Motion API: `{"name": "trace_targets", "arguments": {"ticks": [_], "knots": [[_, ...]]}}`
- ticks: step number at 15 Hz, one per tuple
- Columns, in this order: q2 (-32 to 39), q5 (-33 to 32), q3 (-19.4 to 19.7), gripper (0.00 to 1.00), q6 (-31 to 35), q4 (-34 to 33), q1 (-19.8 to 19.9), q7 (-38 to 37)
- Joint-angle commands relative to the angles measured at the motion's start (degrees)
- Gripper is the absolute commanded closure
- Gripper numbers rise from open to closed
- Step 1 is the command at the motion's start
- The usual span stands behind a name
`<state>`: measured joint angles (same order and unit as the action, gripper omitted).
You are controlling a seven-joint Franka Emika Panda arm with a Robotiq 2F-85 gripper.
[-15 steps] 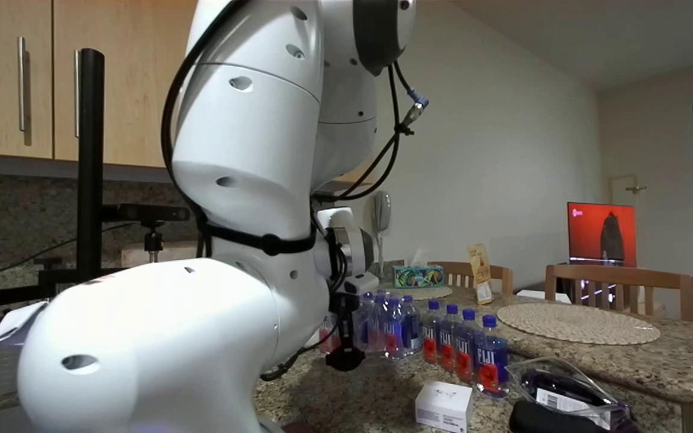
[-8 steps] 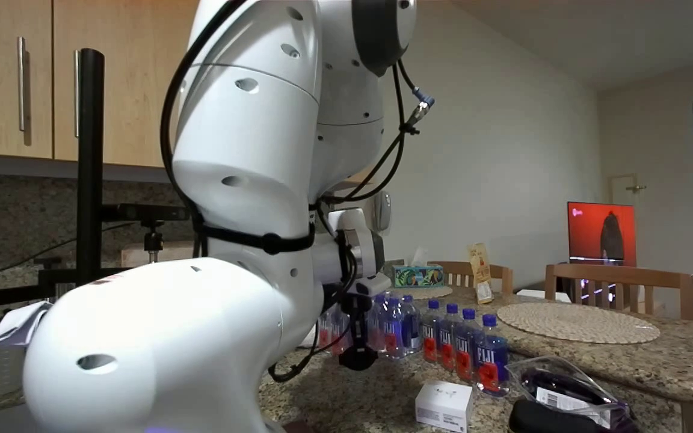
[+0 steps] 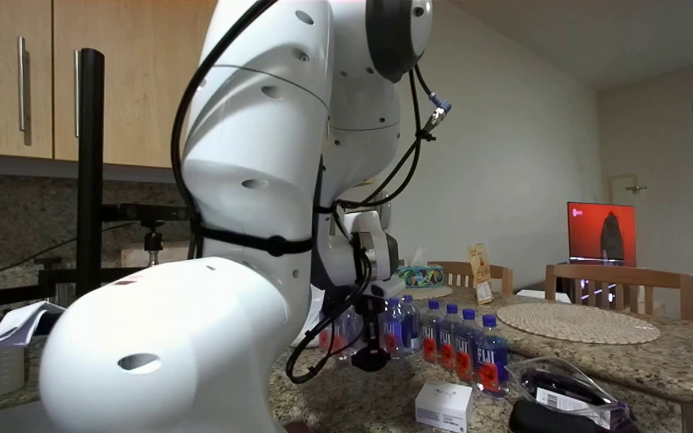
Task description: Remove the turkey baster from the Ziploc bag on the right.
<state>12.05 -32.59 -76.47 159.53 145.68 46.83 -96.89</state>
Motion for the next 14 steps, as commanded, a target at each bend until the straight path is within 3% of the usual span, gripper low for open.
{"name": "trace_targets", "arguments": {"ticks": [1, 7, 8, 10, 11, 14], "knots": [[-1.14, 9.06, 11.5, 0.6, 3.43, -0.97, -12.03, 10.42], [1.41, 25.35, 35.88, 0.22, 3.97, -4.93, -38.41, 26.92], [4.16, 18.47, 32.29, 0.15, 3.54, -6.02, -34.21, 22.01], [4.64, 18.24, 34.71, 0.02, 3.83, -6.72, -37.14, 22.41], [2.81, 26.15, 42.07, 0.01, 4.42, -6.58, -45.46, 28.36], [2.06, 30.99, 48.42, 0.0, 3.13, -7.35, -52.39, 30.69]]}}
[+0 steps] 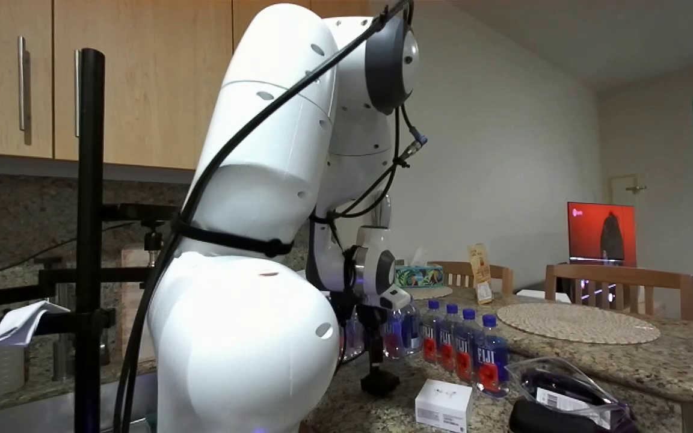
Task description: Remove the turkey baster from the Ziploc bag on the right.
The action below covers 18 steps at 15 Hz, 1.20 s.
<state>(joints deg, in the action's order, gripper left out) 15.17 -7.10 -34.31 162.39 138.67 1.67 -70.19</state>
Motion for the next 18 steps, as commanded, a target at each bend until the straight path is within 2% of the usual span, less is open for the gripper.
{"name": "trace_targets", "arguments": {"ticks": [1, 4, 7, 10, 12, 15, 17, 18], "knots": [[-1.52, 6.9, 8.31, 0.0, -0.31, -0.56, -9.74, 4.45], [-4.08, 8.3, 13.29, 0.0, -1.67, -0.59, -15.93, 3.12], [-6.66, 10.85, 14.49, 0.0, -5.38, -0.92, -18.58, 3.63], [-10.03, 16.24, 13.93, 0.0, -19.37, -2.12, -18.88, 4.4], [-11.96, 16.64, 14.87, 0.0, -29.05, -2.28, -19.12, 3.35], [-17.72, 12.77, 15.84, 0.0, -42.38, -3.3, -18.87, 3.54], [-21.26, 8.81, 16.29, 0.0, -49.01, -3.19, -18.44, 7.16], [-23.16, 6.83, 16.44, 0.0, -50.27, -2.58, -18.23, 9.13]]}}
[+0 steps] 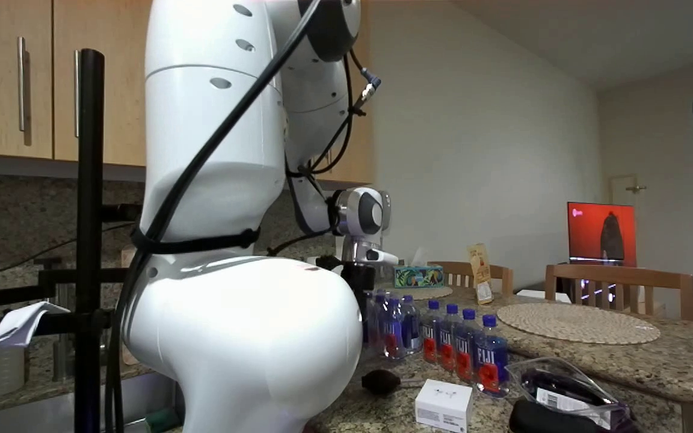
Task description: Remove the turkey baster from the Ziploc bag on the right.
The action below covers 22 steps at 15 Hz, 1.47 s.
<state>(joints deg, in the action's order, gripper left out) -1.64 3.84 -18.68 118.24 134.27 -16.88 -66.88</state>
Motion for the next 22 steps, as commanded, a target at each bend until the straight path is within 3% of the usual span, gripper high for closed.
{"name": "trace_targets", "arguments": {"ticks": [1, 8, 11, 16, 17, 22], "knots": [[-8.09, -5.71, 1.0, 0.0, -6.78, 2.55, 0.57, 8.52], [-20.98, -13.11, 3.06, 0.0, -2.92, 11.42, 2.15, 28.29], [-25.78, -14.84, 3.72, 0.0, 4.45, 17.29, 2.95, 34.48], [-33.85, -9.93, 7.54, 0.0, 20.21, 26.68, 2.77, 45.79], [-29.4, -11.01, 3.99, 0.0, 15.3, 22.29, 4.63, 41.43], [-32.97, -9.6, 5.32, 0.0, 18.33, 25.07, 4.59, 44.46]]}}
